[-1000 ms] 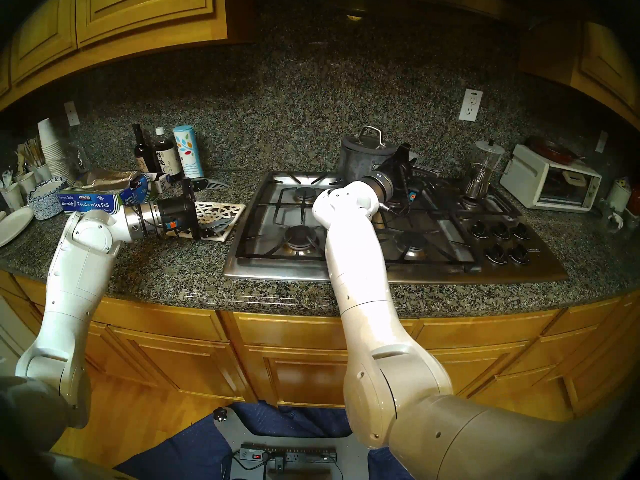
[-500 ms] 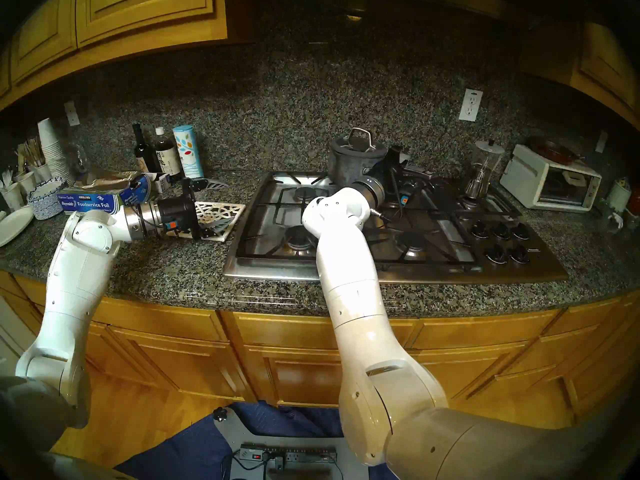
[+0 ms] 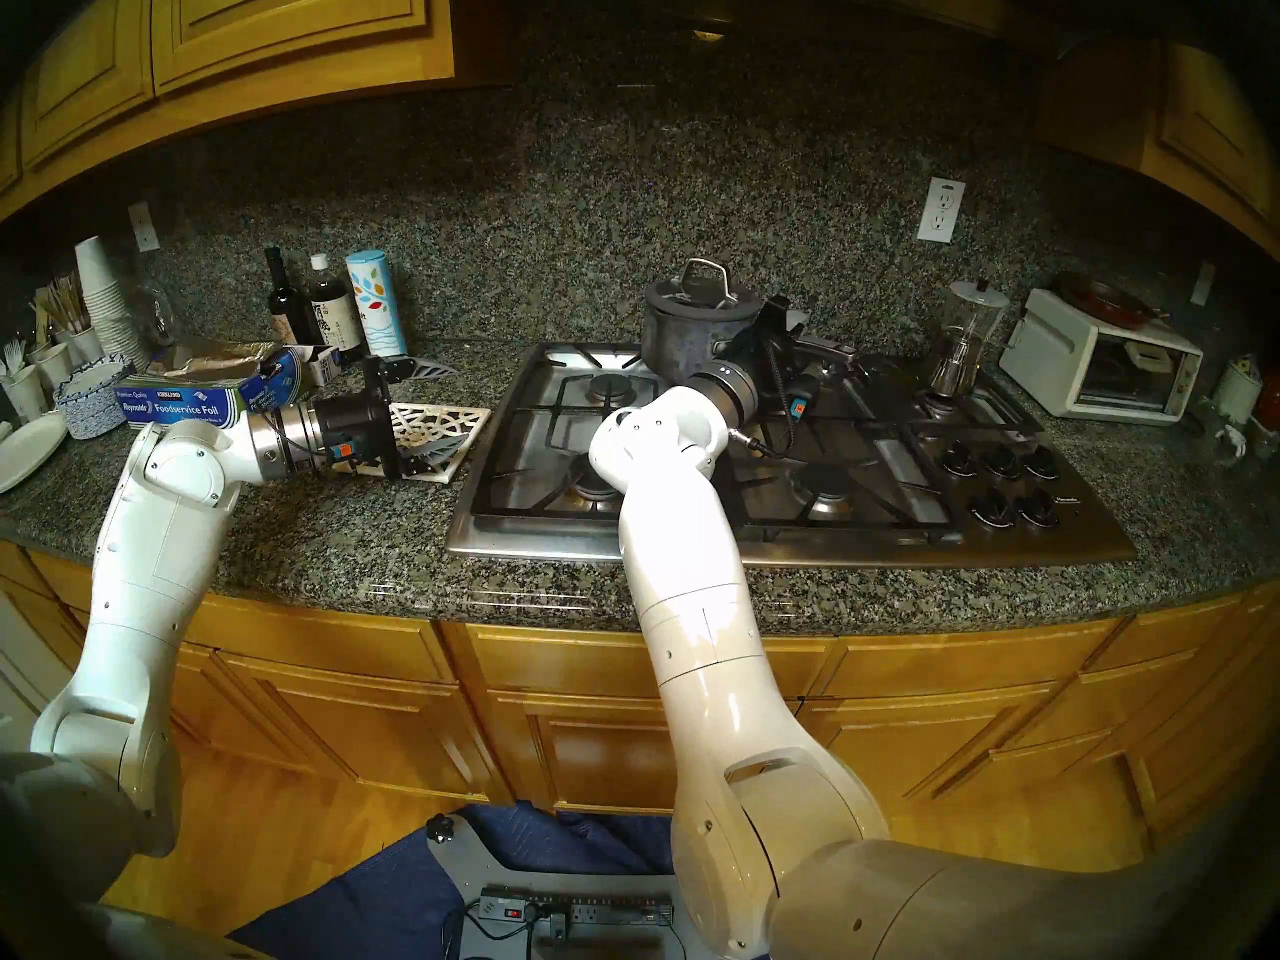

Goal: Pick up the pot, put it on the stove, take off the pot lid

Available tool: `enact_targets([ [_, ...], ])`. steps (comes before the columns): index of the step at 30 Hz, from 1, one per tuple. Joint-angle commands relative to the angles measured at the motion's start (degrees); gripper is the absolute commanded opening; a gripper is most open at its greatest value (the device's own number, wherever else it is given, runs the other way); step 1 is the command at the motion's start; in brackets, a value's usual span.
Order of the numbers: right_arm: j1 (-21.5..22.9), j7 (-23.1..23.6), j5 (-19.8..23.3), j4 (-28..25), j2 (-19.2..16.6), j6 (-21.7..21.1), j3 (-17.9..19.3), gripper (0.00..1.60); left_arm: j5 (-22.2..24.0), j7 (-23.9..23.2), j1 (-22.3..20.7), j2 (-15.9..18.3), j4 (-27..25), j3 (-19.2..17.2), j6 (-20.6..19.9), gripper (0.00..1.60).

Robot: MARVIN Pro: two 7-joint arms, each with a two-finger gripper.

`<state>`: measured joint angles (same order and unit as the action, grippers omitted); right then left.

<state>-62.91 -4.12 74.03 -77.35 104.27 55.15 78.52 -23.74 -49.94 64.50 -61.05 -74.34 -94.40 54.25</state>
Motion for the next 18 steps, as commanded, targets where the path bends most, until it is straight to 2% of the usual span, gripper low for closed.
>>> enact_targets([
  [1,1.7,2.0,-3.3,-6.1,1.4,-0.2,-3.1,0.0,0.5,0.5,-1.9,0.1,-1.1,-0.6,0.1,1.6],
  [2,1.1,1.5,-3.3,-7.6,0.8,-0.2,-3.7,0.0,0.5,0.5,-1.9,0.1,-1.1,-0.6,0.1,1.6],
  [3,1.3,1.7,-3.4,-6.8,1.2,-0.2,-3.7,0.0,0.5,0.5,-1.9,0.1,-1.1,-0.6,0.1,1.6],
  [6,0.1,0.7,-3.8,-8.8,0.2,-0.2,-5.3,0.0,0.5,0.5,-1.9,0.1,-1.1,-0.6,0.1,1.6],
  [7,0.4,1.1,-4.1,-7.4,1.0,-0.2,-5.0,0.0,0.5,0.5,-1.9,0.1,-1.1,-0.6,0.1,1.6],
  [18,-2.6,-1.9,-5.1,-11.9,-1.8,-0.2,-9.8,0.0,0.5,0.5,-1.9,0.1,-1.1,-0.6,0.1,1.6],
])
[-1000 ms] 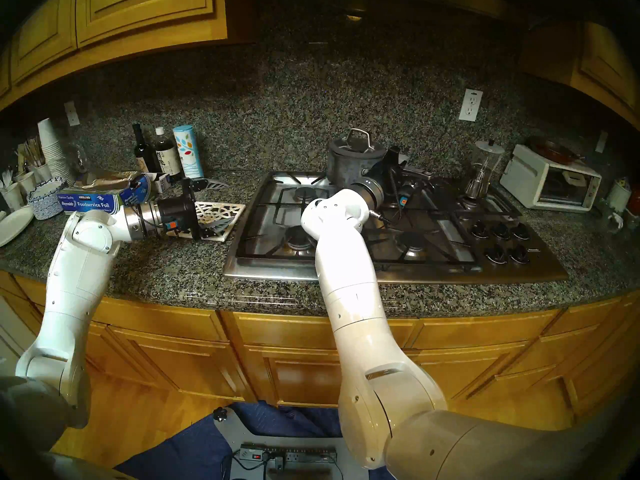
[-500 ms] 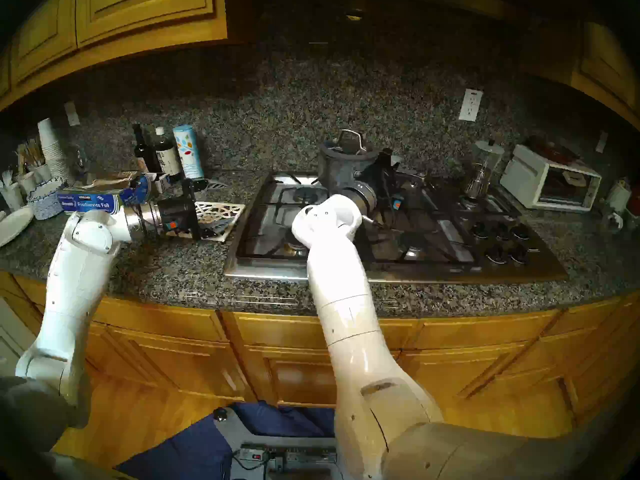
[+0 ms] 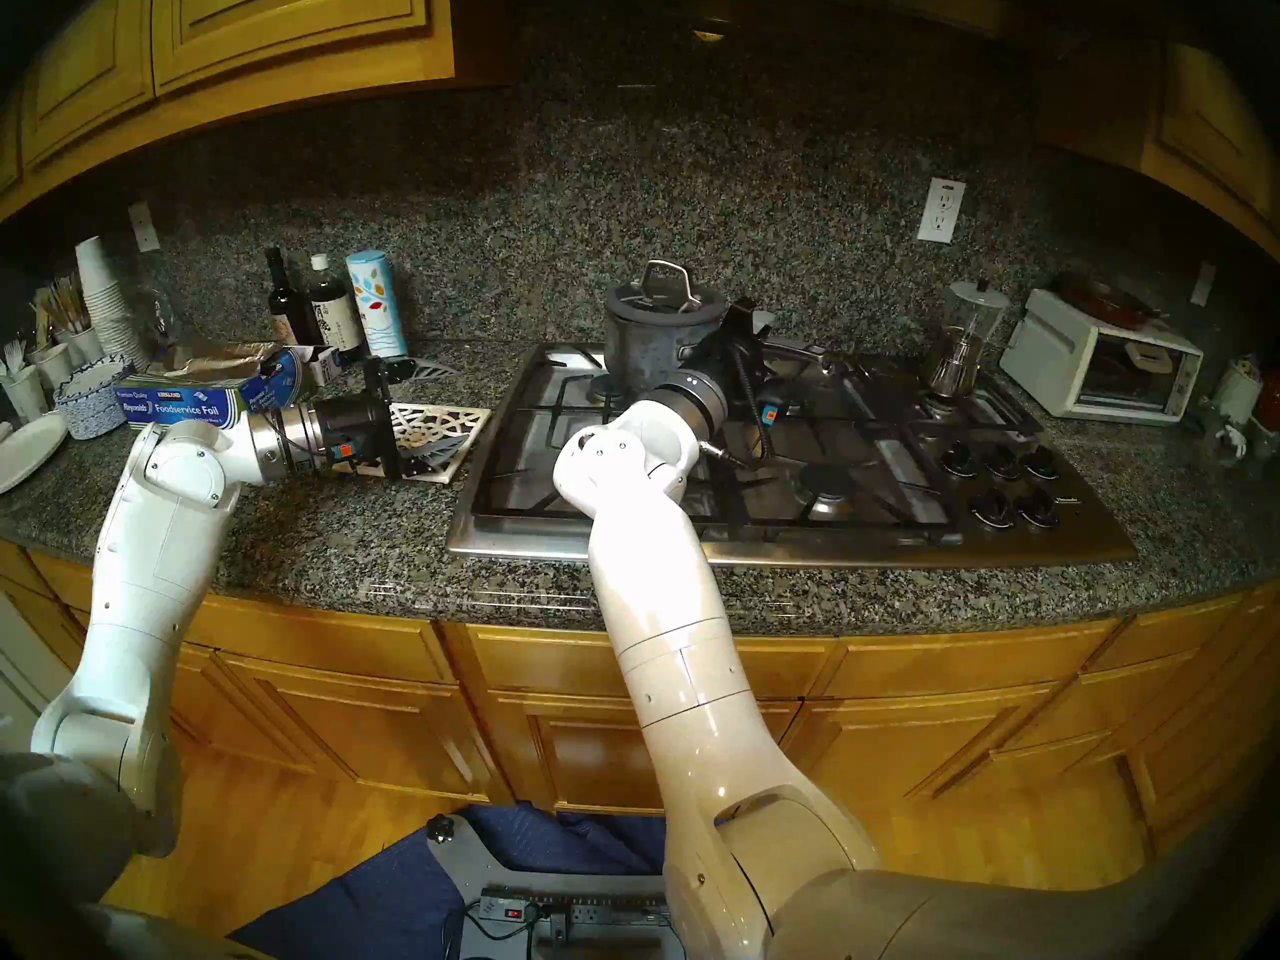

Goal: Pick up the pot, put it on the stove, take off the pot lid

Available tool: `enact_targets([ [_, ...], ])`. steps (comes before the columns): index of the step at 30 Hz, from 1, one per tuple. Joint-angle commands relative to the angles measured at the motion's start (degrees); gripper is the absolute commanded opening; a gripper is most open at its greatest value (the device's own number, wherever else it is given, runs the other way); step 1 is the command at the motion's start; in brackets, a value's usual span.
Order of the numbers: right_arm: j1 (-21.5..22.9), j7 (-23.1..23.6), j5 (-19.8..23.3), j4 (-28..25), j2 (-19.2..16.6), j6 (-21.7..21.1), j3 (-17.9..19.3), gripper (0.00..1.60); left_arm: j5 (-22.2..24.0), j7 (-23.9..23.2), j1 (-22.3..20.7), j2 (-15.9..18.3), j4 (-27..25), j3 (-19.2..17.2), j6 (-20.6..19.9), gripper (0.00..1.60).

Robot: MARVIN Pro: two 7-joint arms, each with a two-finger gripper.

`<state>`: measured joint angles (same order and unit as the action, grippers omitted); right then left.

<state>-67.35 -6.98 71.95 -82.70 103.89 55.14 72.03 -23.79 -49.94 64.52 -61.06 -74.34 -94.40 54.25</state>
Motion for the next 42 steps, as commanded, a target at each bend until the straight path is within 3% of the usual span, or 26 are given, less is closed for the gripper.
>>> enact_targets([
  [1,1.9,1.0,-3.3,-5.9,-1.1,-0.1,-3.3,0.0,0.5,0.5,-2.0,0.1,-1.1,-0.6,0.1,1.6],
  [28,-5.1,-7.0,-6.7,-15.0,-7.2,-0.1,-11.1,0.0,0.5,0.5,-2.0,0.1,-1.1,-0.6,0.1,1.6],
  [30,-4.8,-6.6,-7.1,-13.3,-6.5,-0.1,-10.7,0.0,0.5,0.5,-2.0,0.1,-1.1,-0.7,0.1,1.6],
  [39,-8.5,-9.8,-8.4,-16.6,-9.0,-0.1,-11.7,0.0,0.5,0.6,-2.0,0.1,-1.2,-0.7,0.1,1.6],
  [42,-10.5,-11.9,-8.5,-20.8,-10.9,-0.1,-12.5,0.0,0.5,0.6,-2.0,0.1,-1.2,-0.7,0.1,1.6],
])
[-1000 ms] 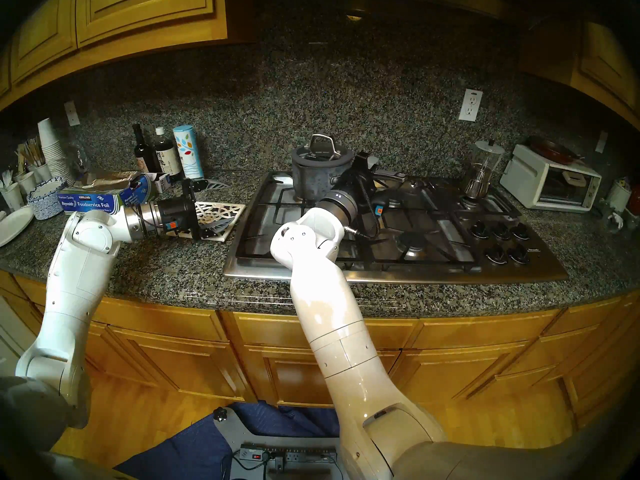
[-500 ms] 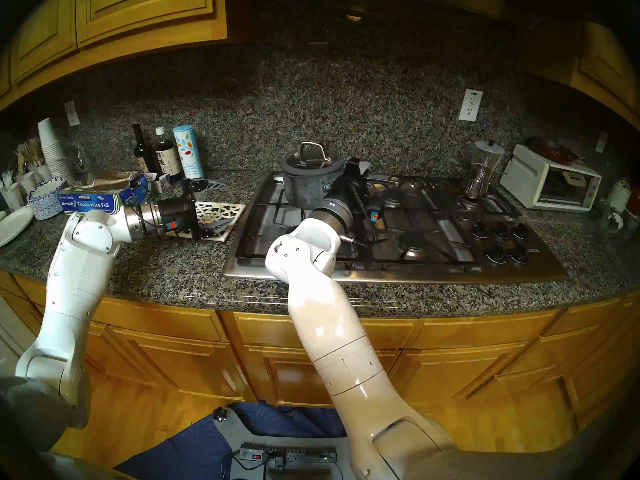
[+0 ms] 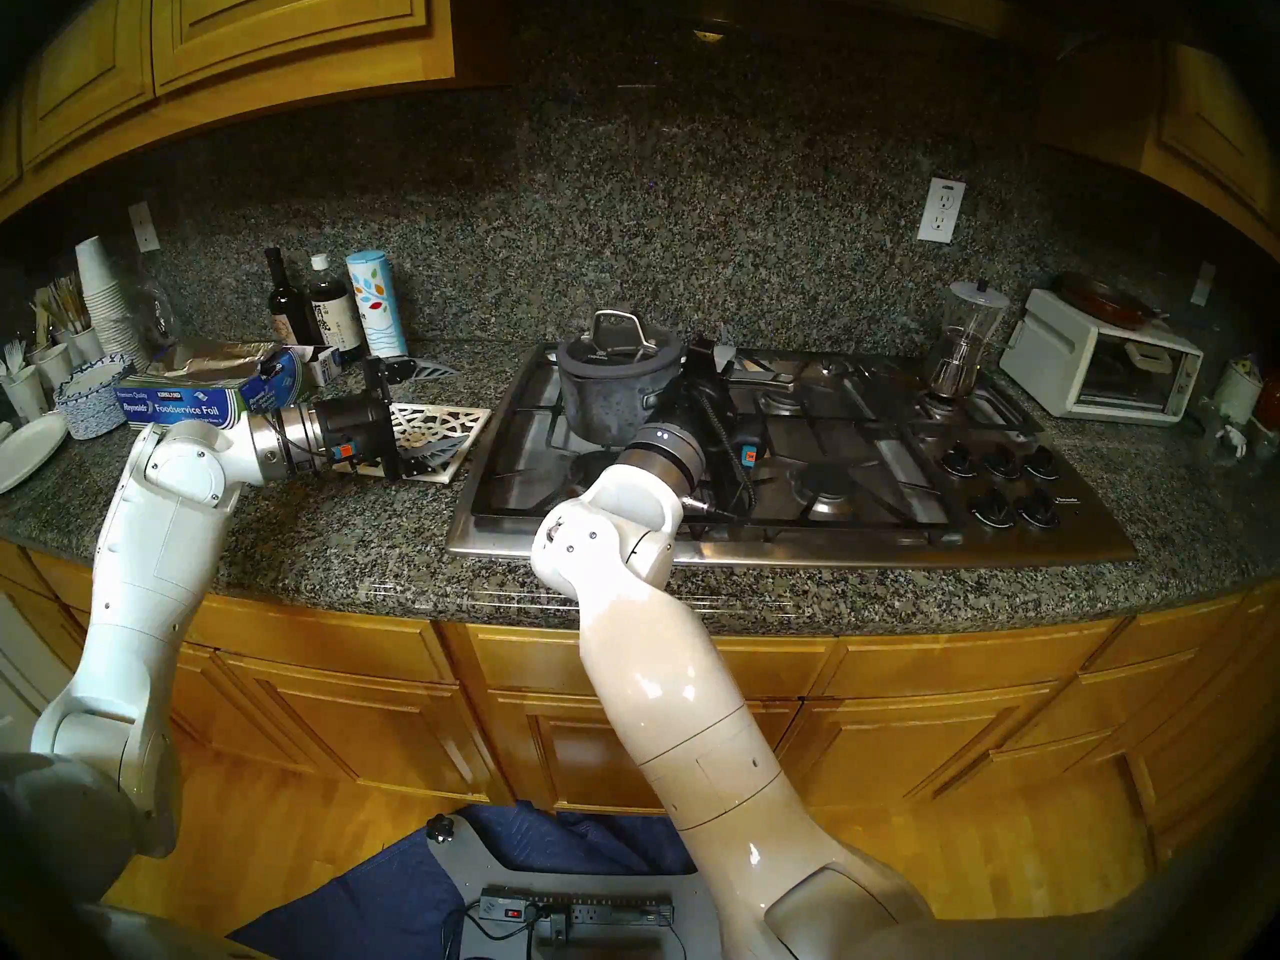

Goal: Pick up the pot, put it on the stove, take off the pot lid

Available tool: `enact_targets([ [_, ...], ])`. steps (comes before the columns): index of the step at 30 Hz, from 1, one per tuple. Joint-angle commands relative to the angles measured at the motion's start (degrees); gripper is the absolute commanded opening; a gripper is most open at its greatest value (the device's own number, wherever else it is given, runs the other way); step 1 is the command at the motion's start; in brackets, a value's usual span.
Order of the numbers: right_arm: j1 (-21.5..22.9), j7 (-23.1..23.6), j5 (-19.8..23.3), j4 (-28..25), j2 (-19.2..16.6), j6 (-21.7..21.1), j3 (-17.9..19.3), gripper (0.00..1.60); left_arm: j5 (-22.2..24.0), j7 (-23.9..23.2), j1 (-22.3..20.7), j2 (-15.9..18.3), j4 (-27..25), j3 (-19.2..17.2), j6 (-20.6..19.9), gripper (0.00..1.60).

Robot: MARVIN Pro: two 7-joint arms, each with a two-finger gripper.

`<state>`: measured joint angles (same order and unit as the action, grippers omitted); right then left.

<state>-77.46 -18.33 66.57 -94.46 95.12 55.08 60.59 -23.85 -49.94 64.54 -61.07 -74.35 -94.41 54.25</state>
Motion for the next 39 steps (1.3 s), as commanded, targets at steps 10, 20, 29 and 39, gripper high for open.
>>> enact_targets([
  [10,-0.8,-3.0,-4.7,-9.5,-2.1,-0.1,-1.8,0.0,0.5,0.6,-2.0,0.1,-1.2,-0.7,0.1,1.6],
  [20,-2.0,-6.1,-6.3,-11.7,-2.9,-0.1,-2.6,0.0,0.6,0.6,-2.0,0.1,-1.2,-0.7,0.1,1.6],
  [29,-5.0,-10.7,-7.3,-15.3,-5.1,-0.1,-3.1,0.0,0.6,0.6,-2.1,0.1,-1.2,-0.7,0.1,1.6],
  [39,-3.2,-11.8,-5.8,-9.2,-3.6,-0.1,-2.5,0.0,0.7,0.6,-2.2,0.1,-1.2,-0.7,0.1,1.6],
])
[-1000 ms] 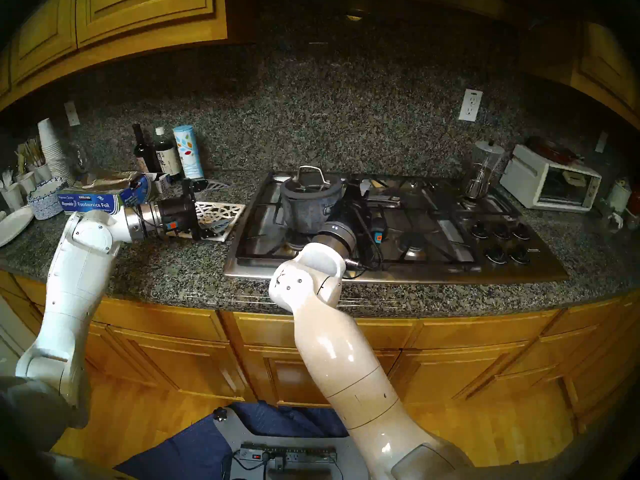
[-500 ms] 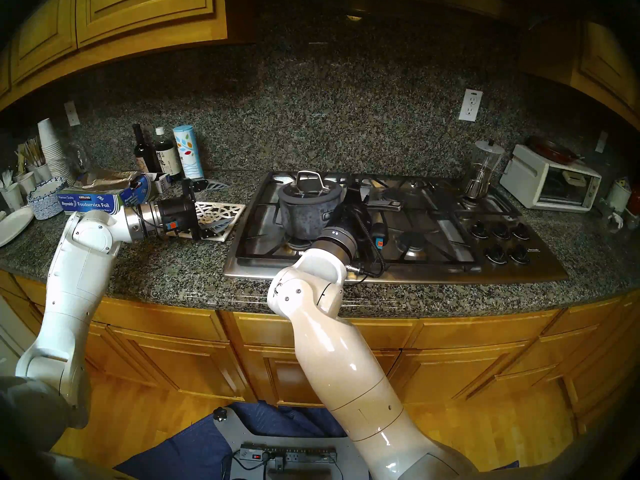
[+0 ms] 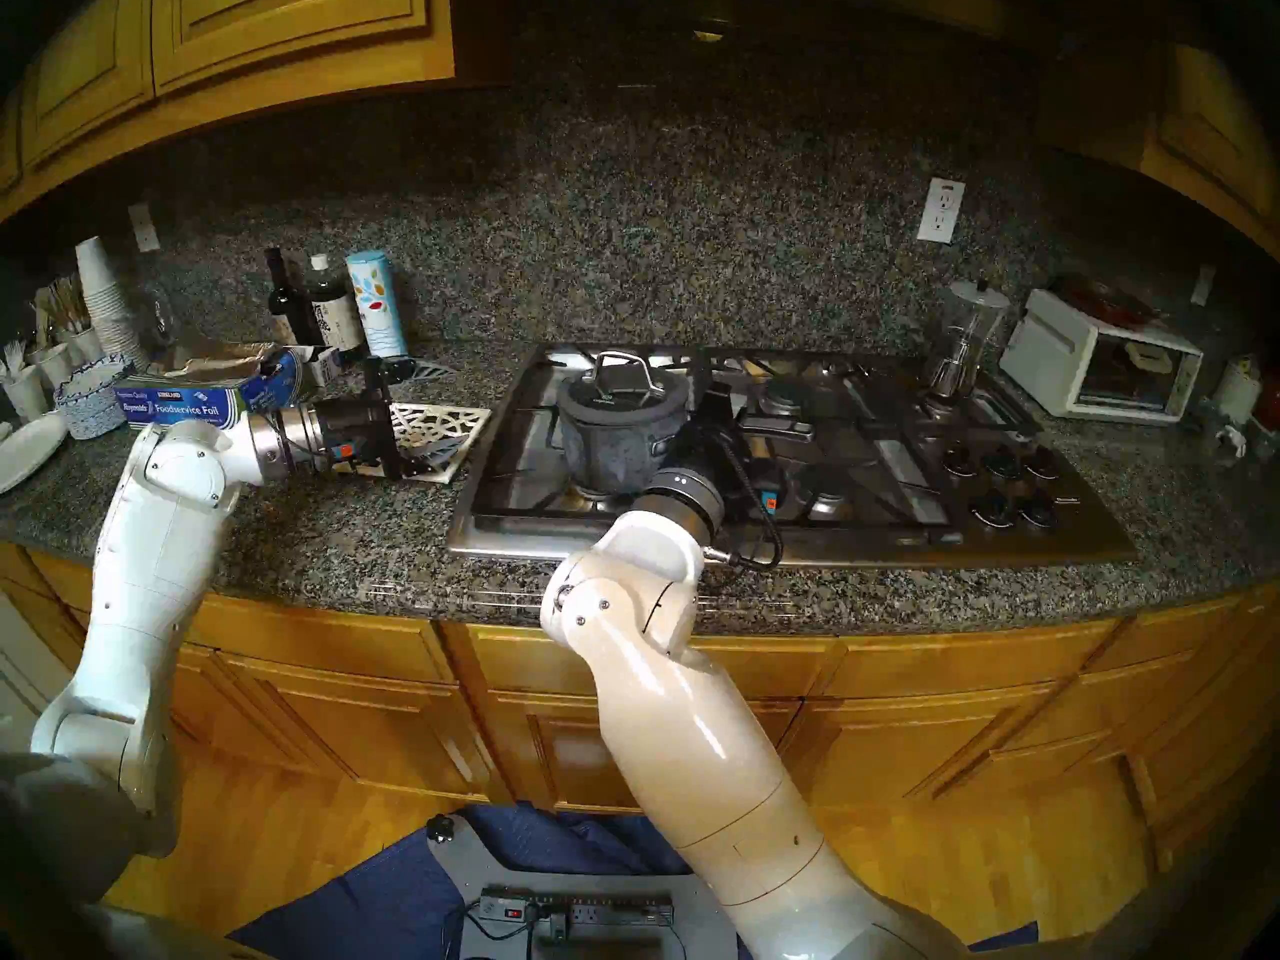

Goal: Pick up the pot, put it on the stove, take off the pot lid

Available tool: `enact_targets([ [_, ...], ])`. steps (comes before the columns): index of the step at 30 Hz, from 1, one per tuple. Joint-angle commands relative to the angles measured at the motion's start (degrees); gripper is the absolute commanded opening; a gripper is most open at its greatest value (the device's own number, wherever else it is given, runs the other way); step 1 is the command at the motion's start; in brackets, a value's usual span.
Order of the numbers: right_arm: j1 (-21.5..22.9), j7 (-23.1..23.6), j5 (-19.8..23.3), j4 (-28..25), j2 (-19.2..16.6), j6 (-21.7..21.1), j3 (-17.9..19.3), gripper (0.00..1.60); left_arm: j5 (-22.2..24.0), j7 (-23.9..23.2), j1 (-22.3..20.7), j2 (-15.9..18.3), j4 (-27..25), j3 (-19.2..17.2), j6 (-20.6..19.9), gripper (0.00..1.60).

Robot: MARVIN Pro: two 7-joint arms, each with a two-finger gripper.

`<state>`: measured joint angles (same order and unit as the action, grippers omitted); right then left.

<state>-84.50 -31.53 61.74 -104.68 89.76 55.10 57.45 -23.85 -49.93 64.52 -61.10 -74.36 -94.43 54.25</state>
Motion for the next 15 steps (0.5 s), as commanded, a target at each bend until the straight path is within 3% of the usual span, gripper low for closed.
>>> enact_targets([
  [1,4.3,1.4,-0.7,1.7,1.9,-0.1,0.6,0.0,0.7,0.6,-2.2,0.1,-1.1,-0.7,0.1,1.6],
  [15,7.1,3.1,0.0,6.1,3.8,-0.1,1.6,0.0,0.7,0.6,-2.2,0.1,-1.1,-0.7,0.1,1.6],
])
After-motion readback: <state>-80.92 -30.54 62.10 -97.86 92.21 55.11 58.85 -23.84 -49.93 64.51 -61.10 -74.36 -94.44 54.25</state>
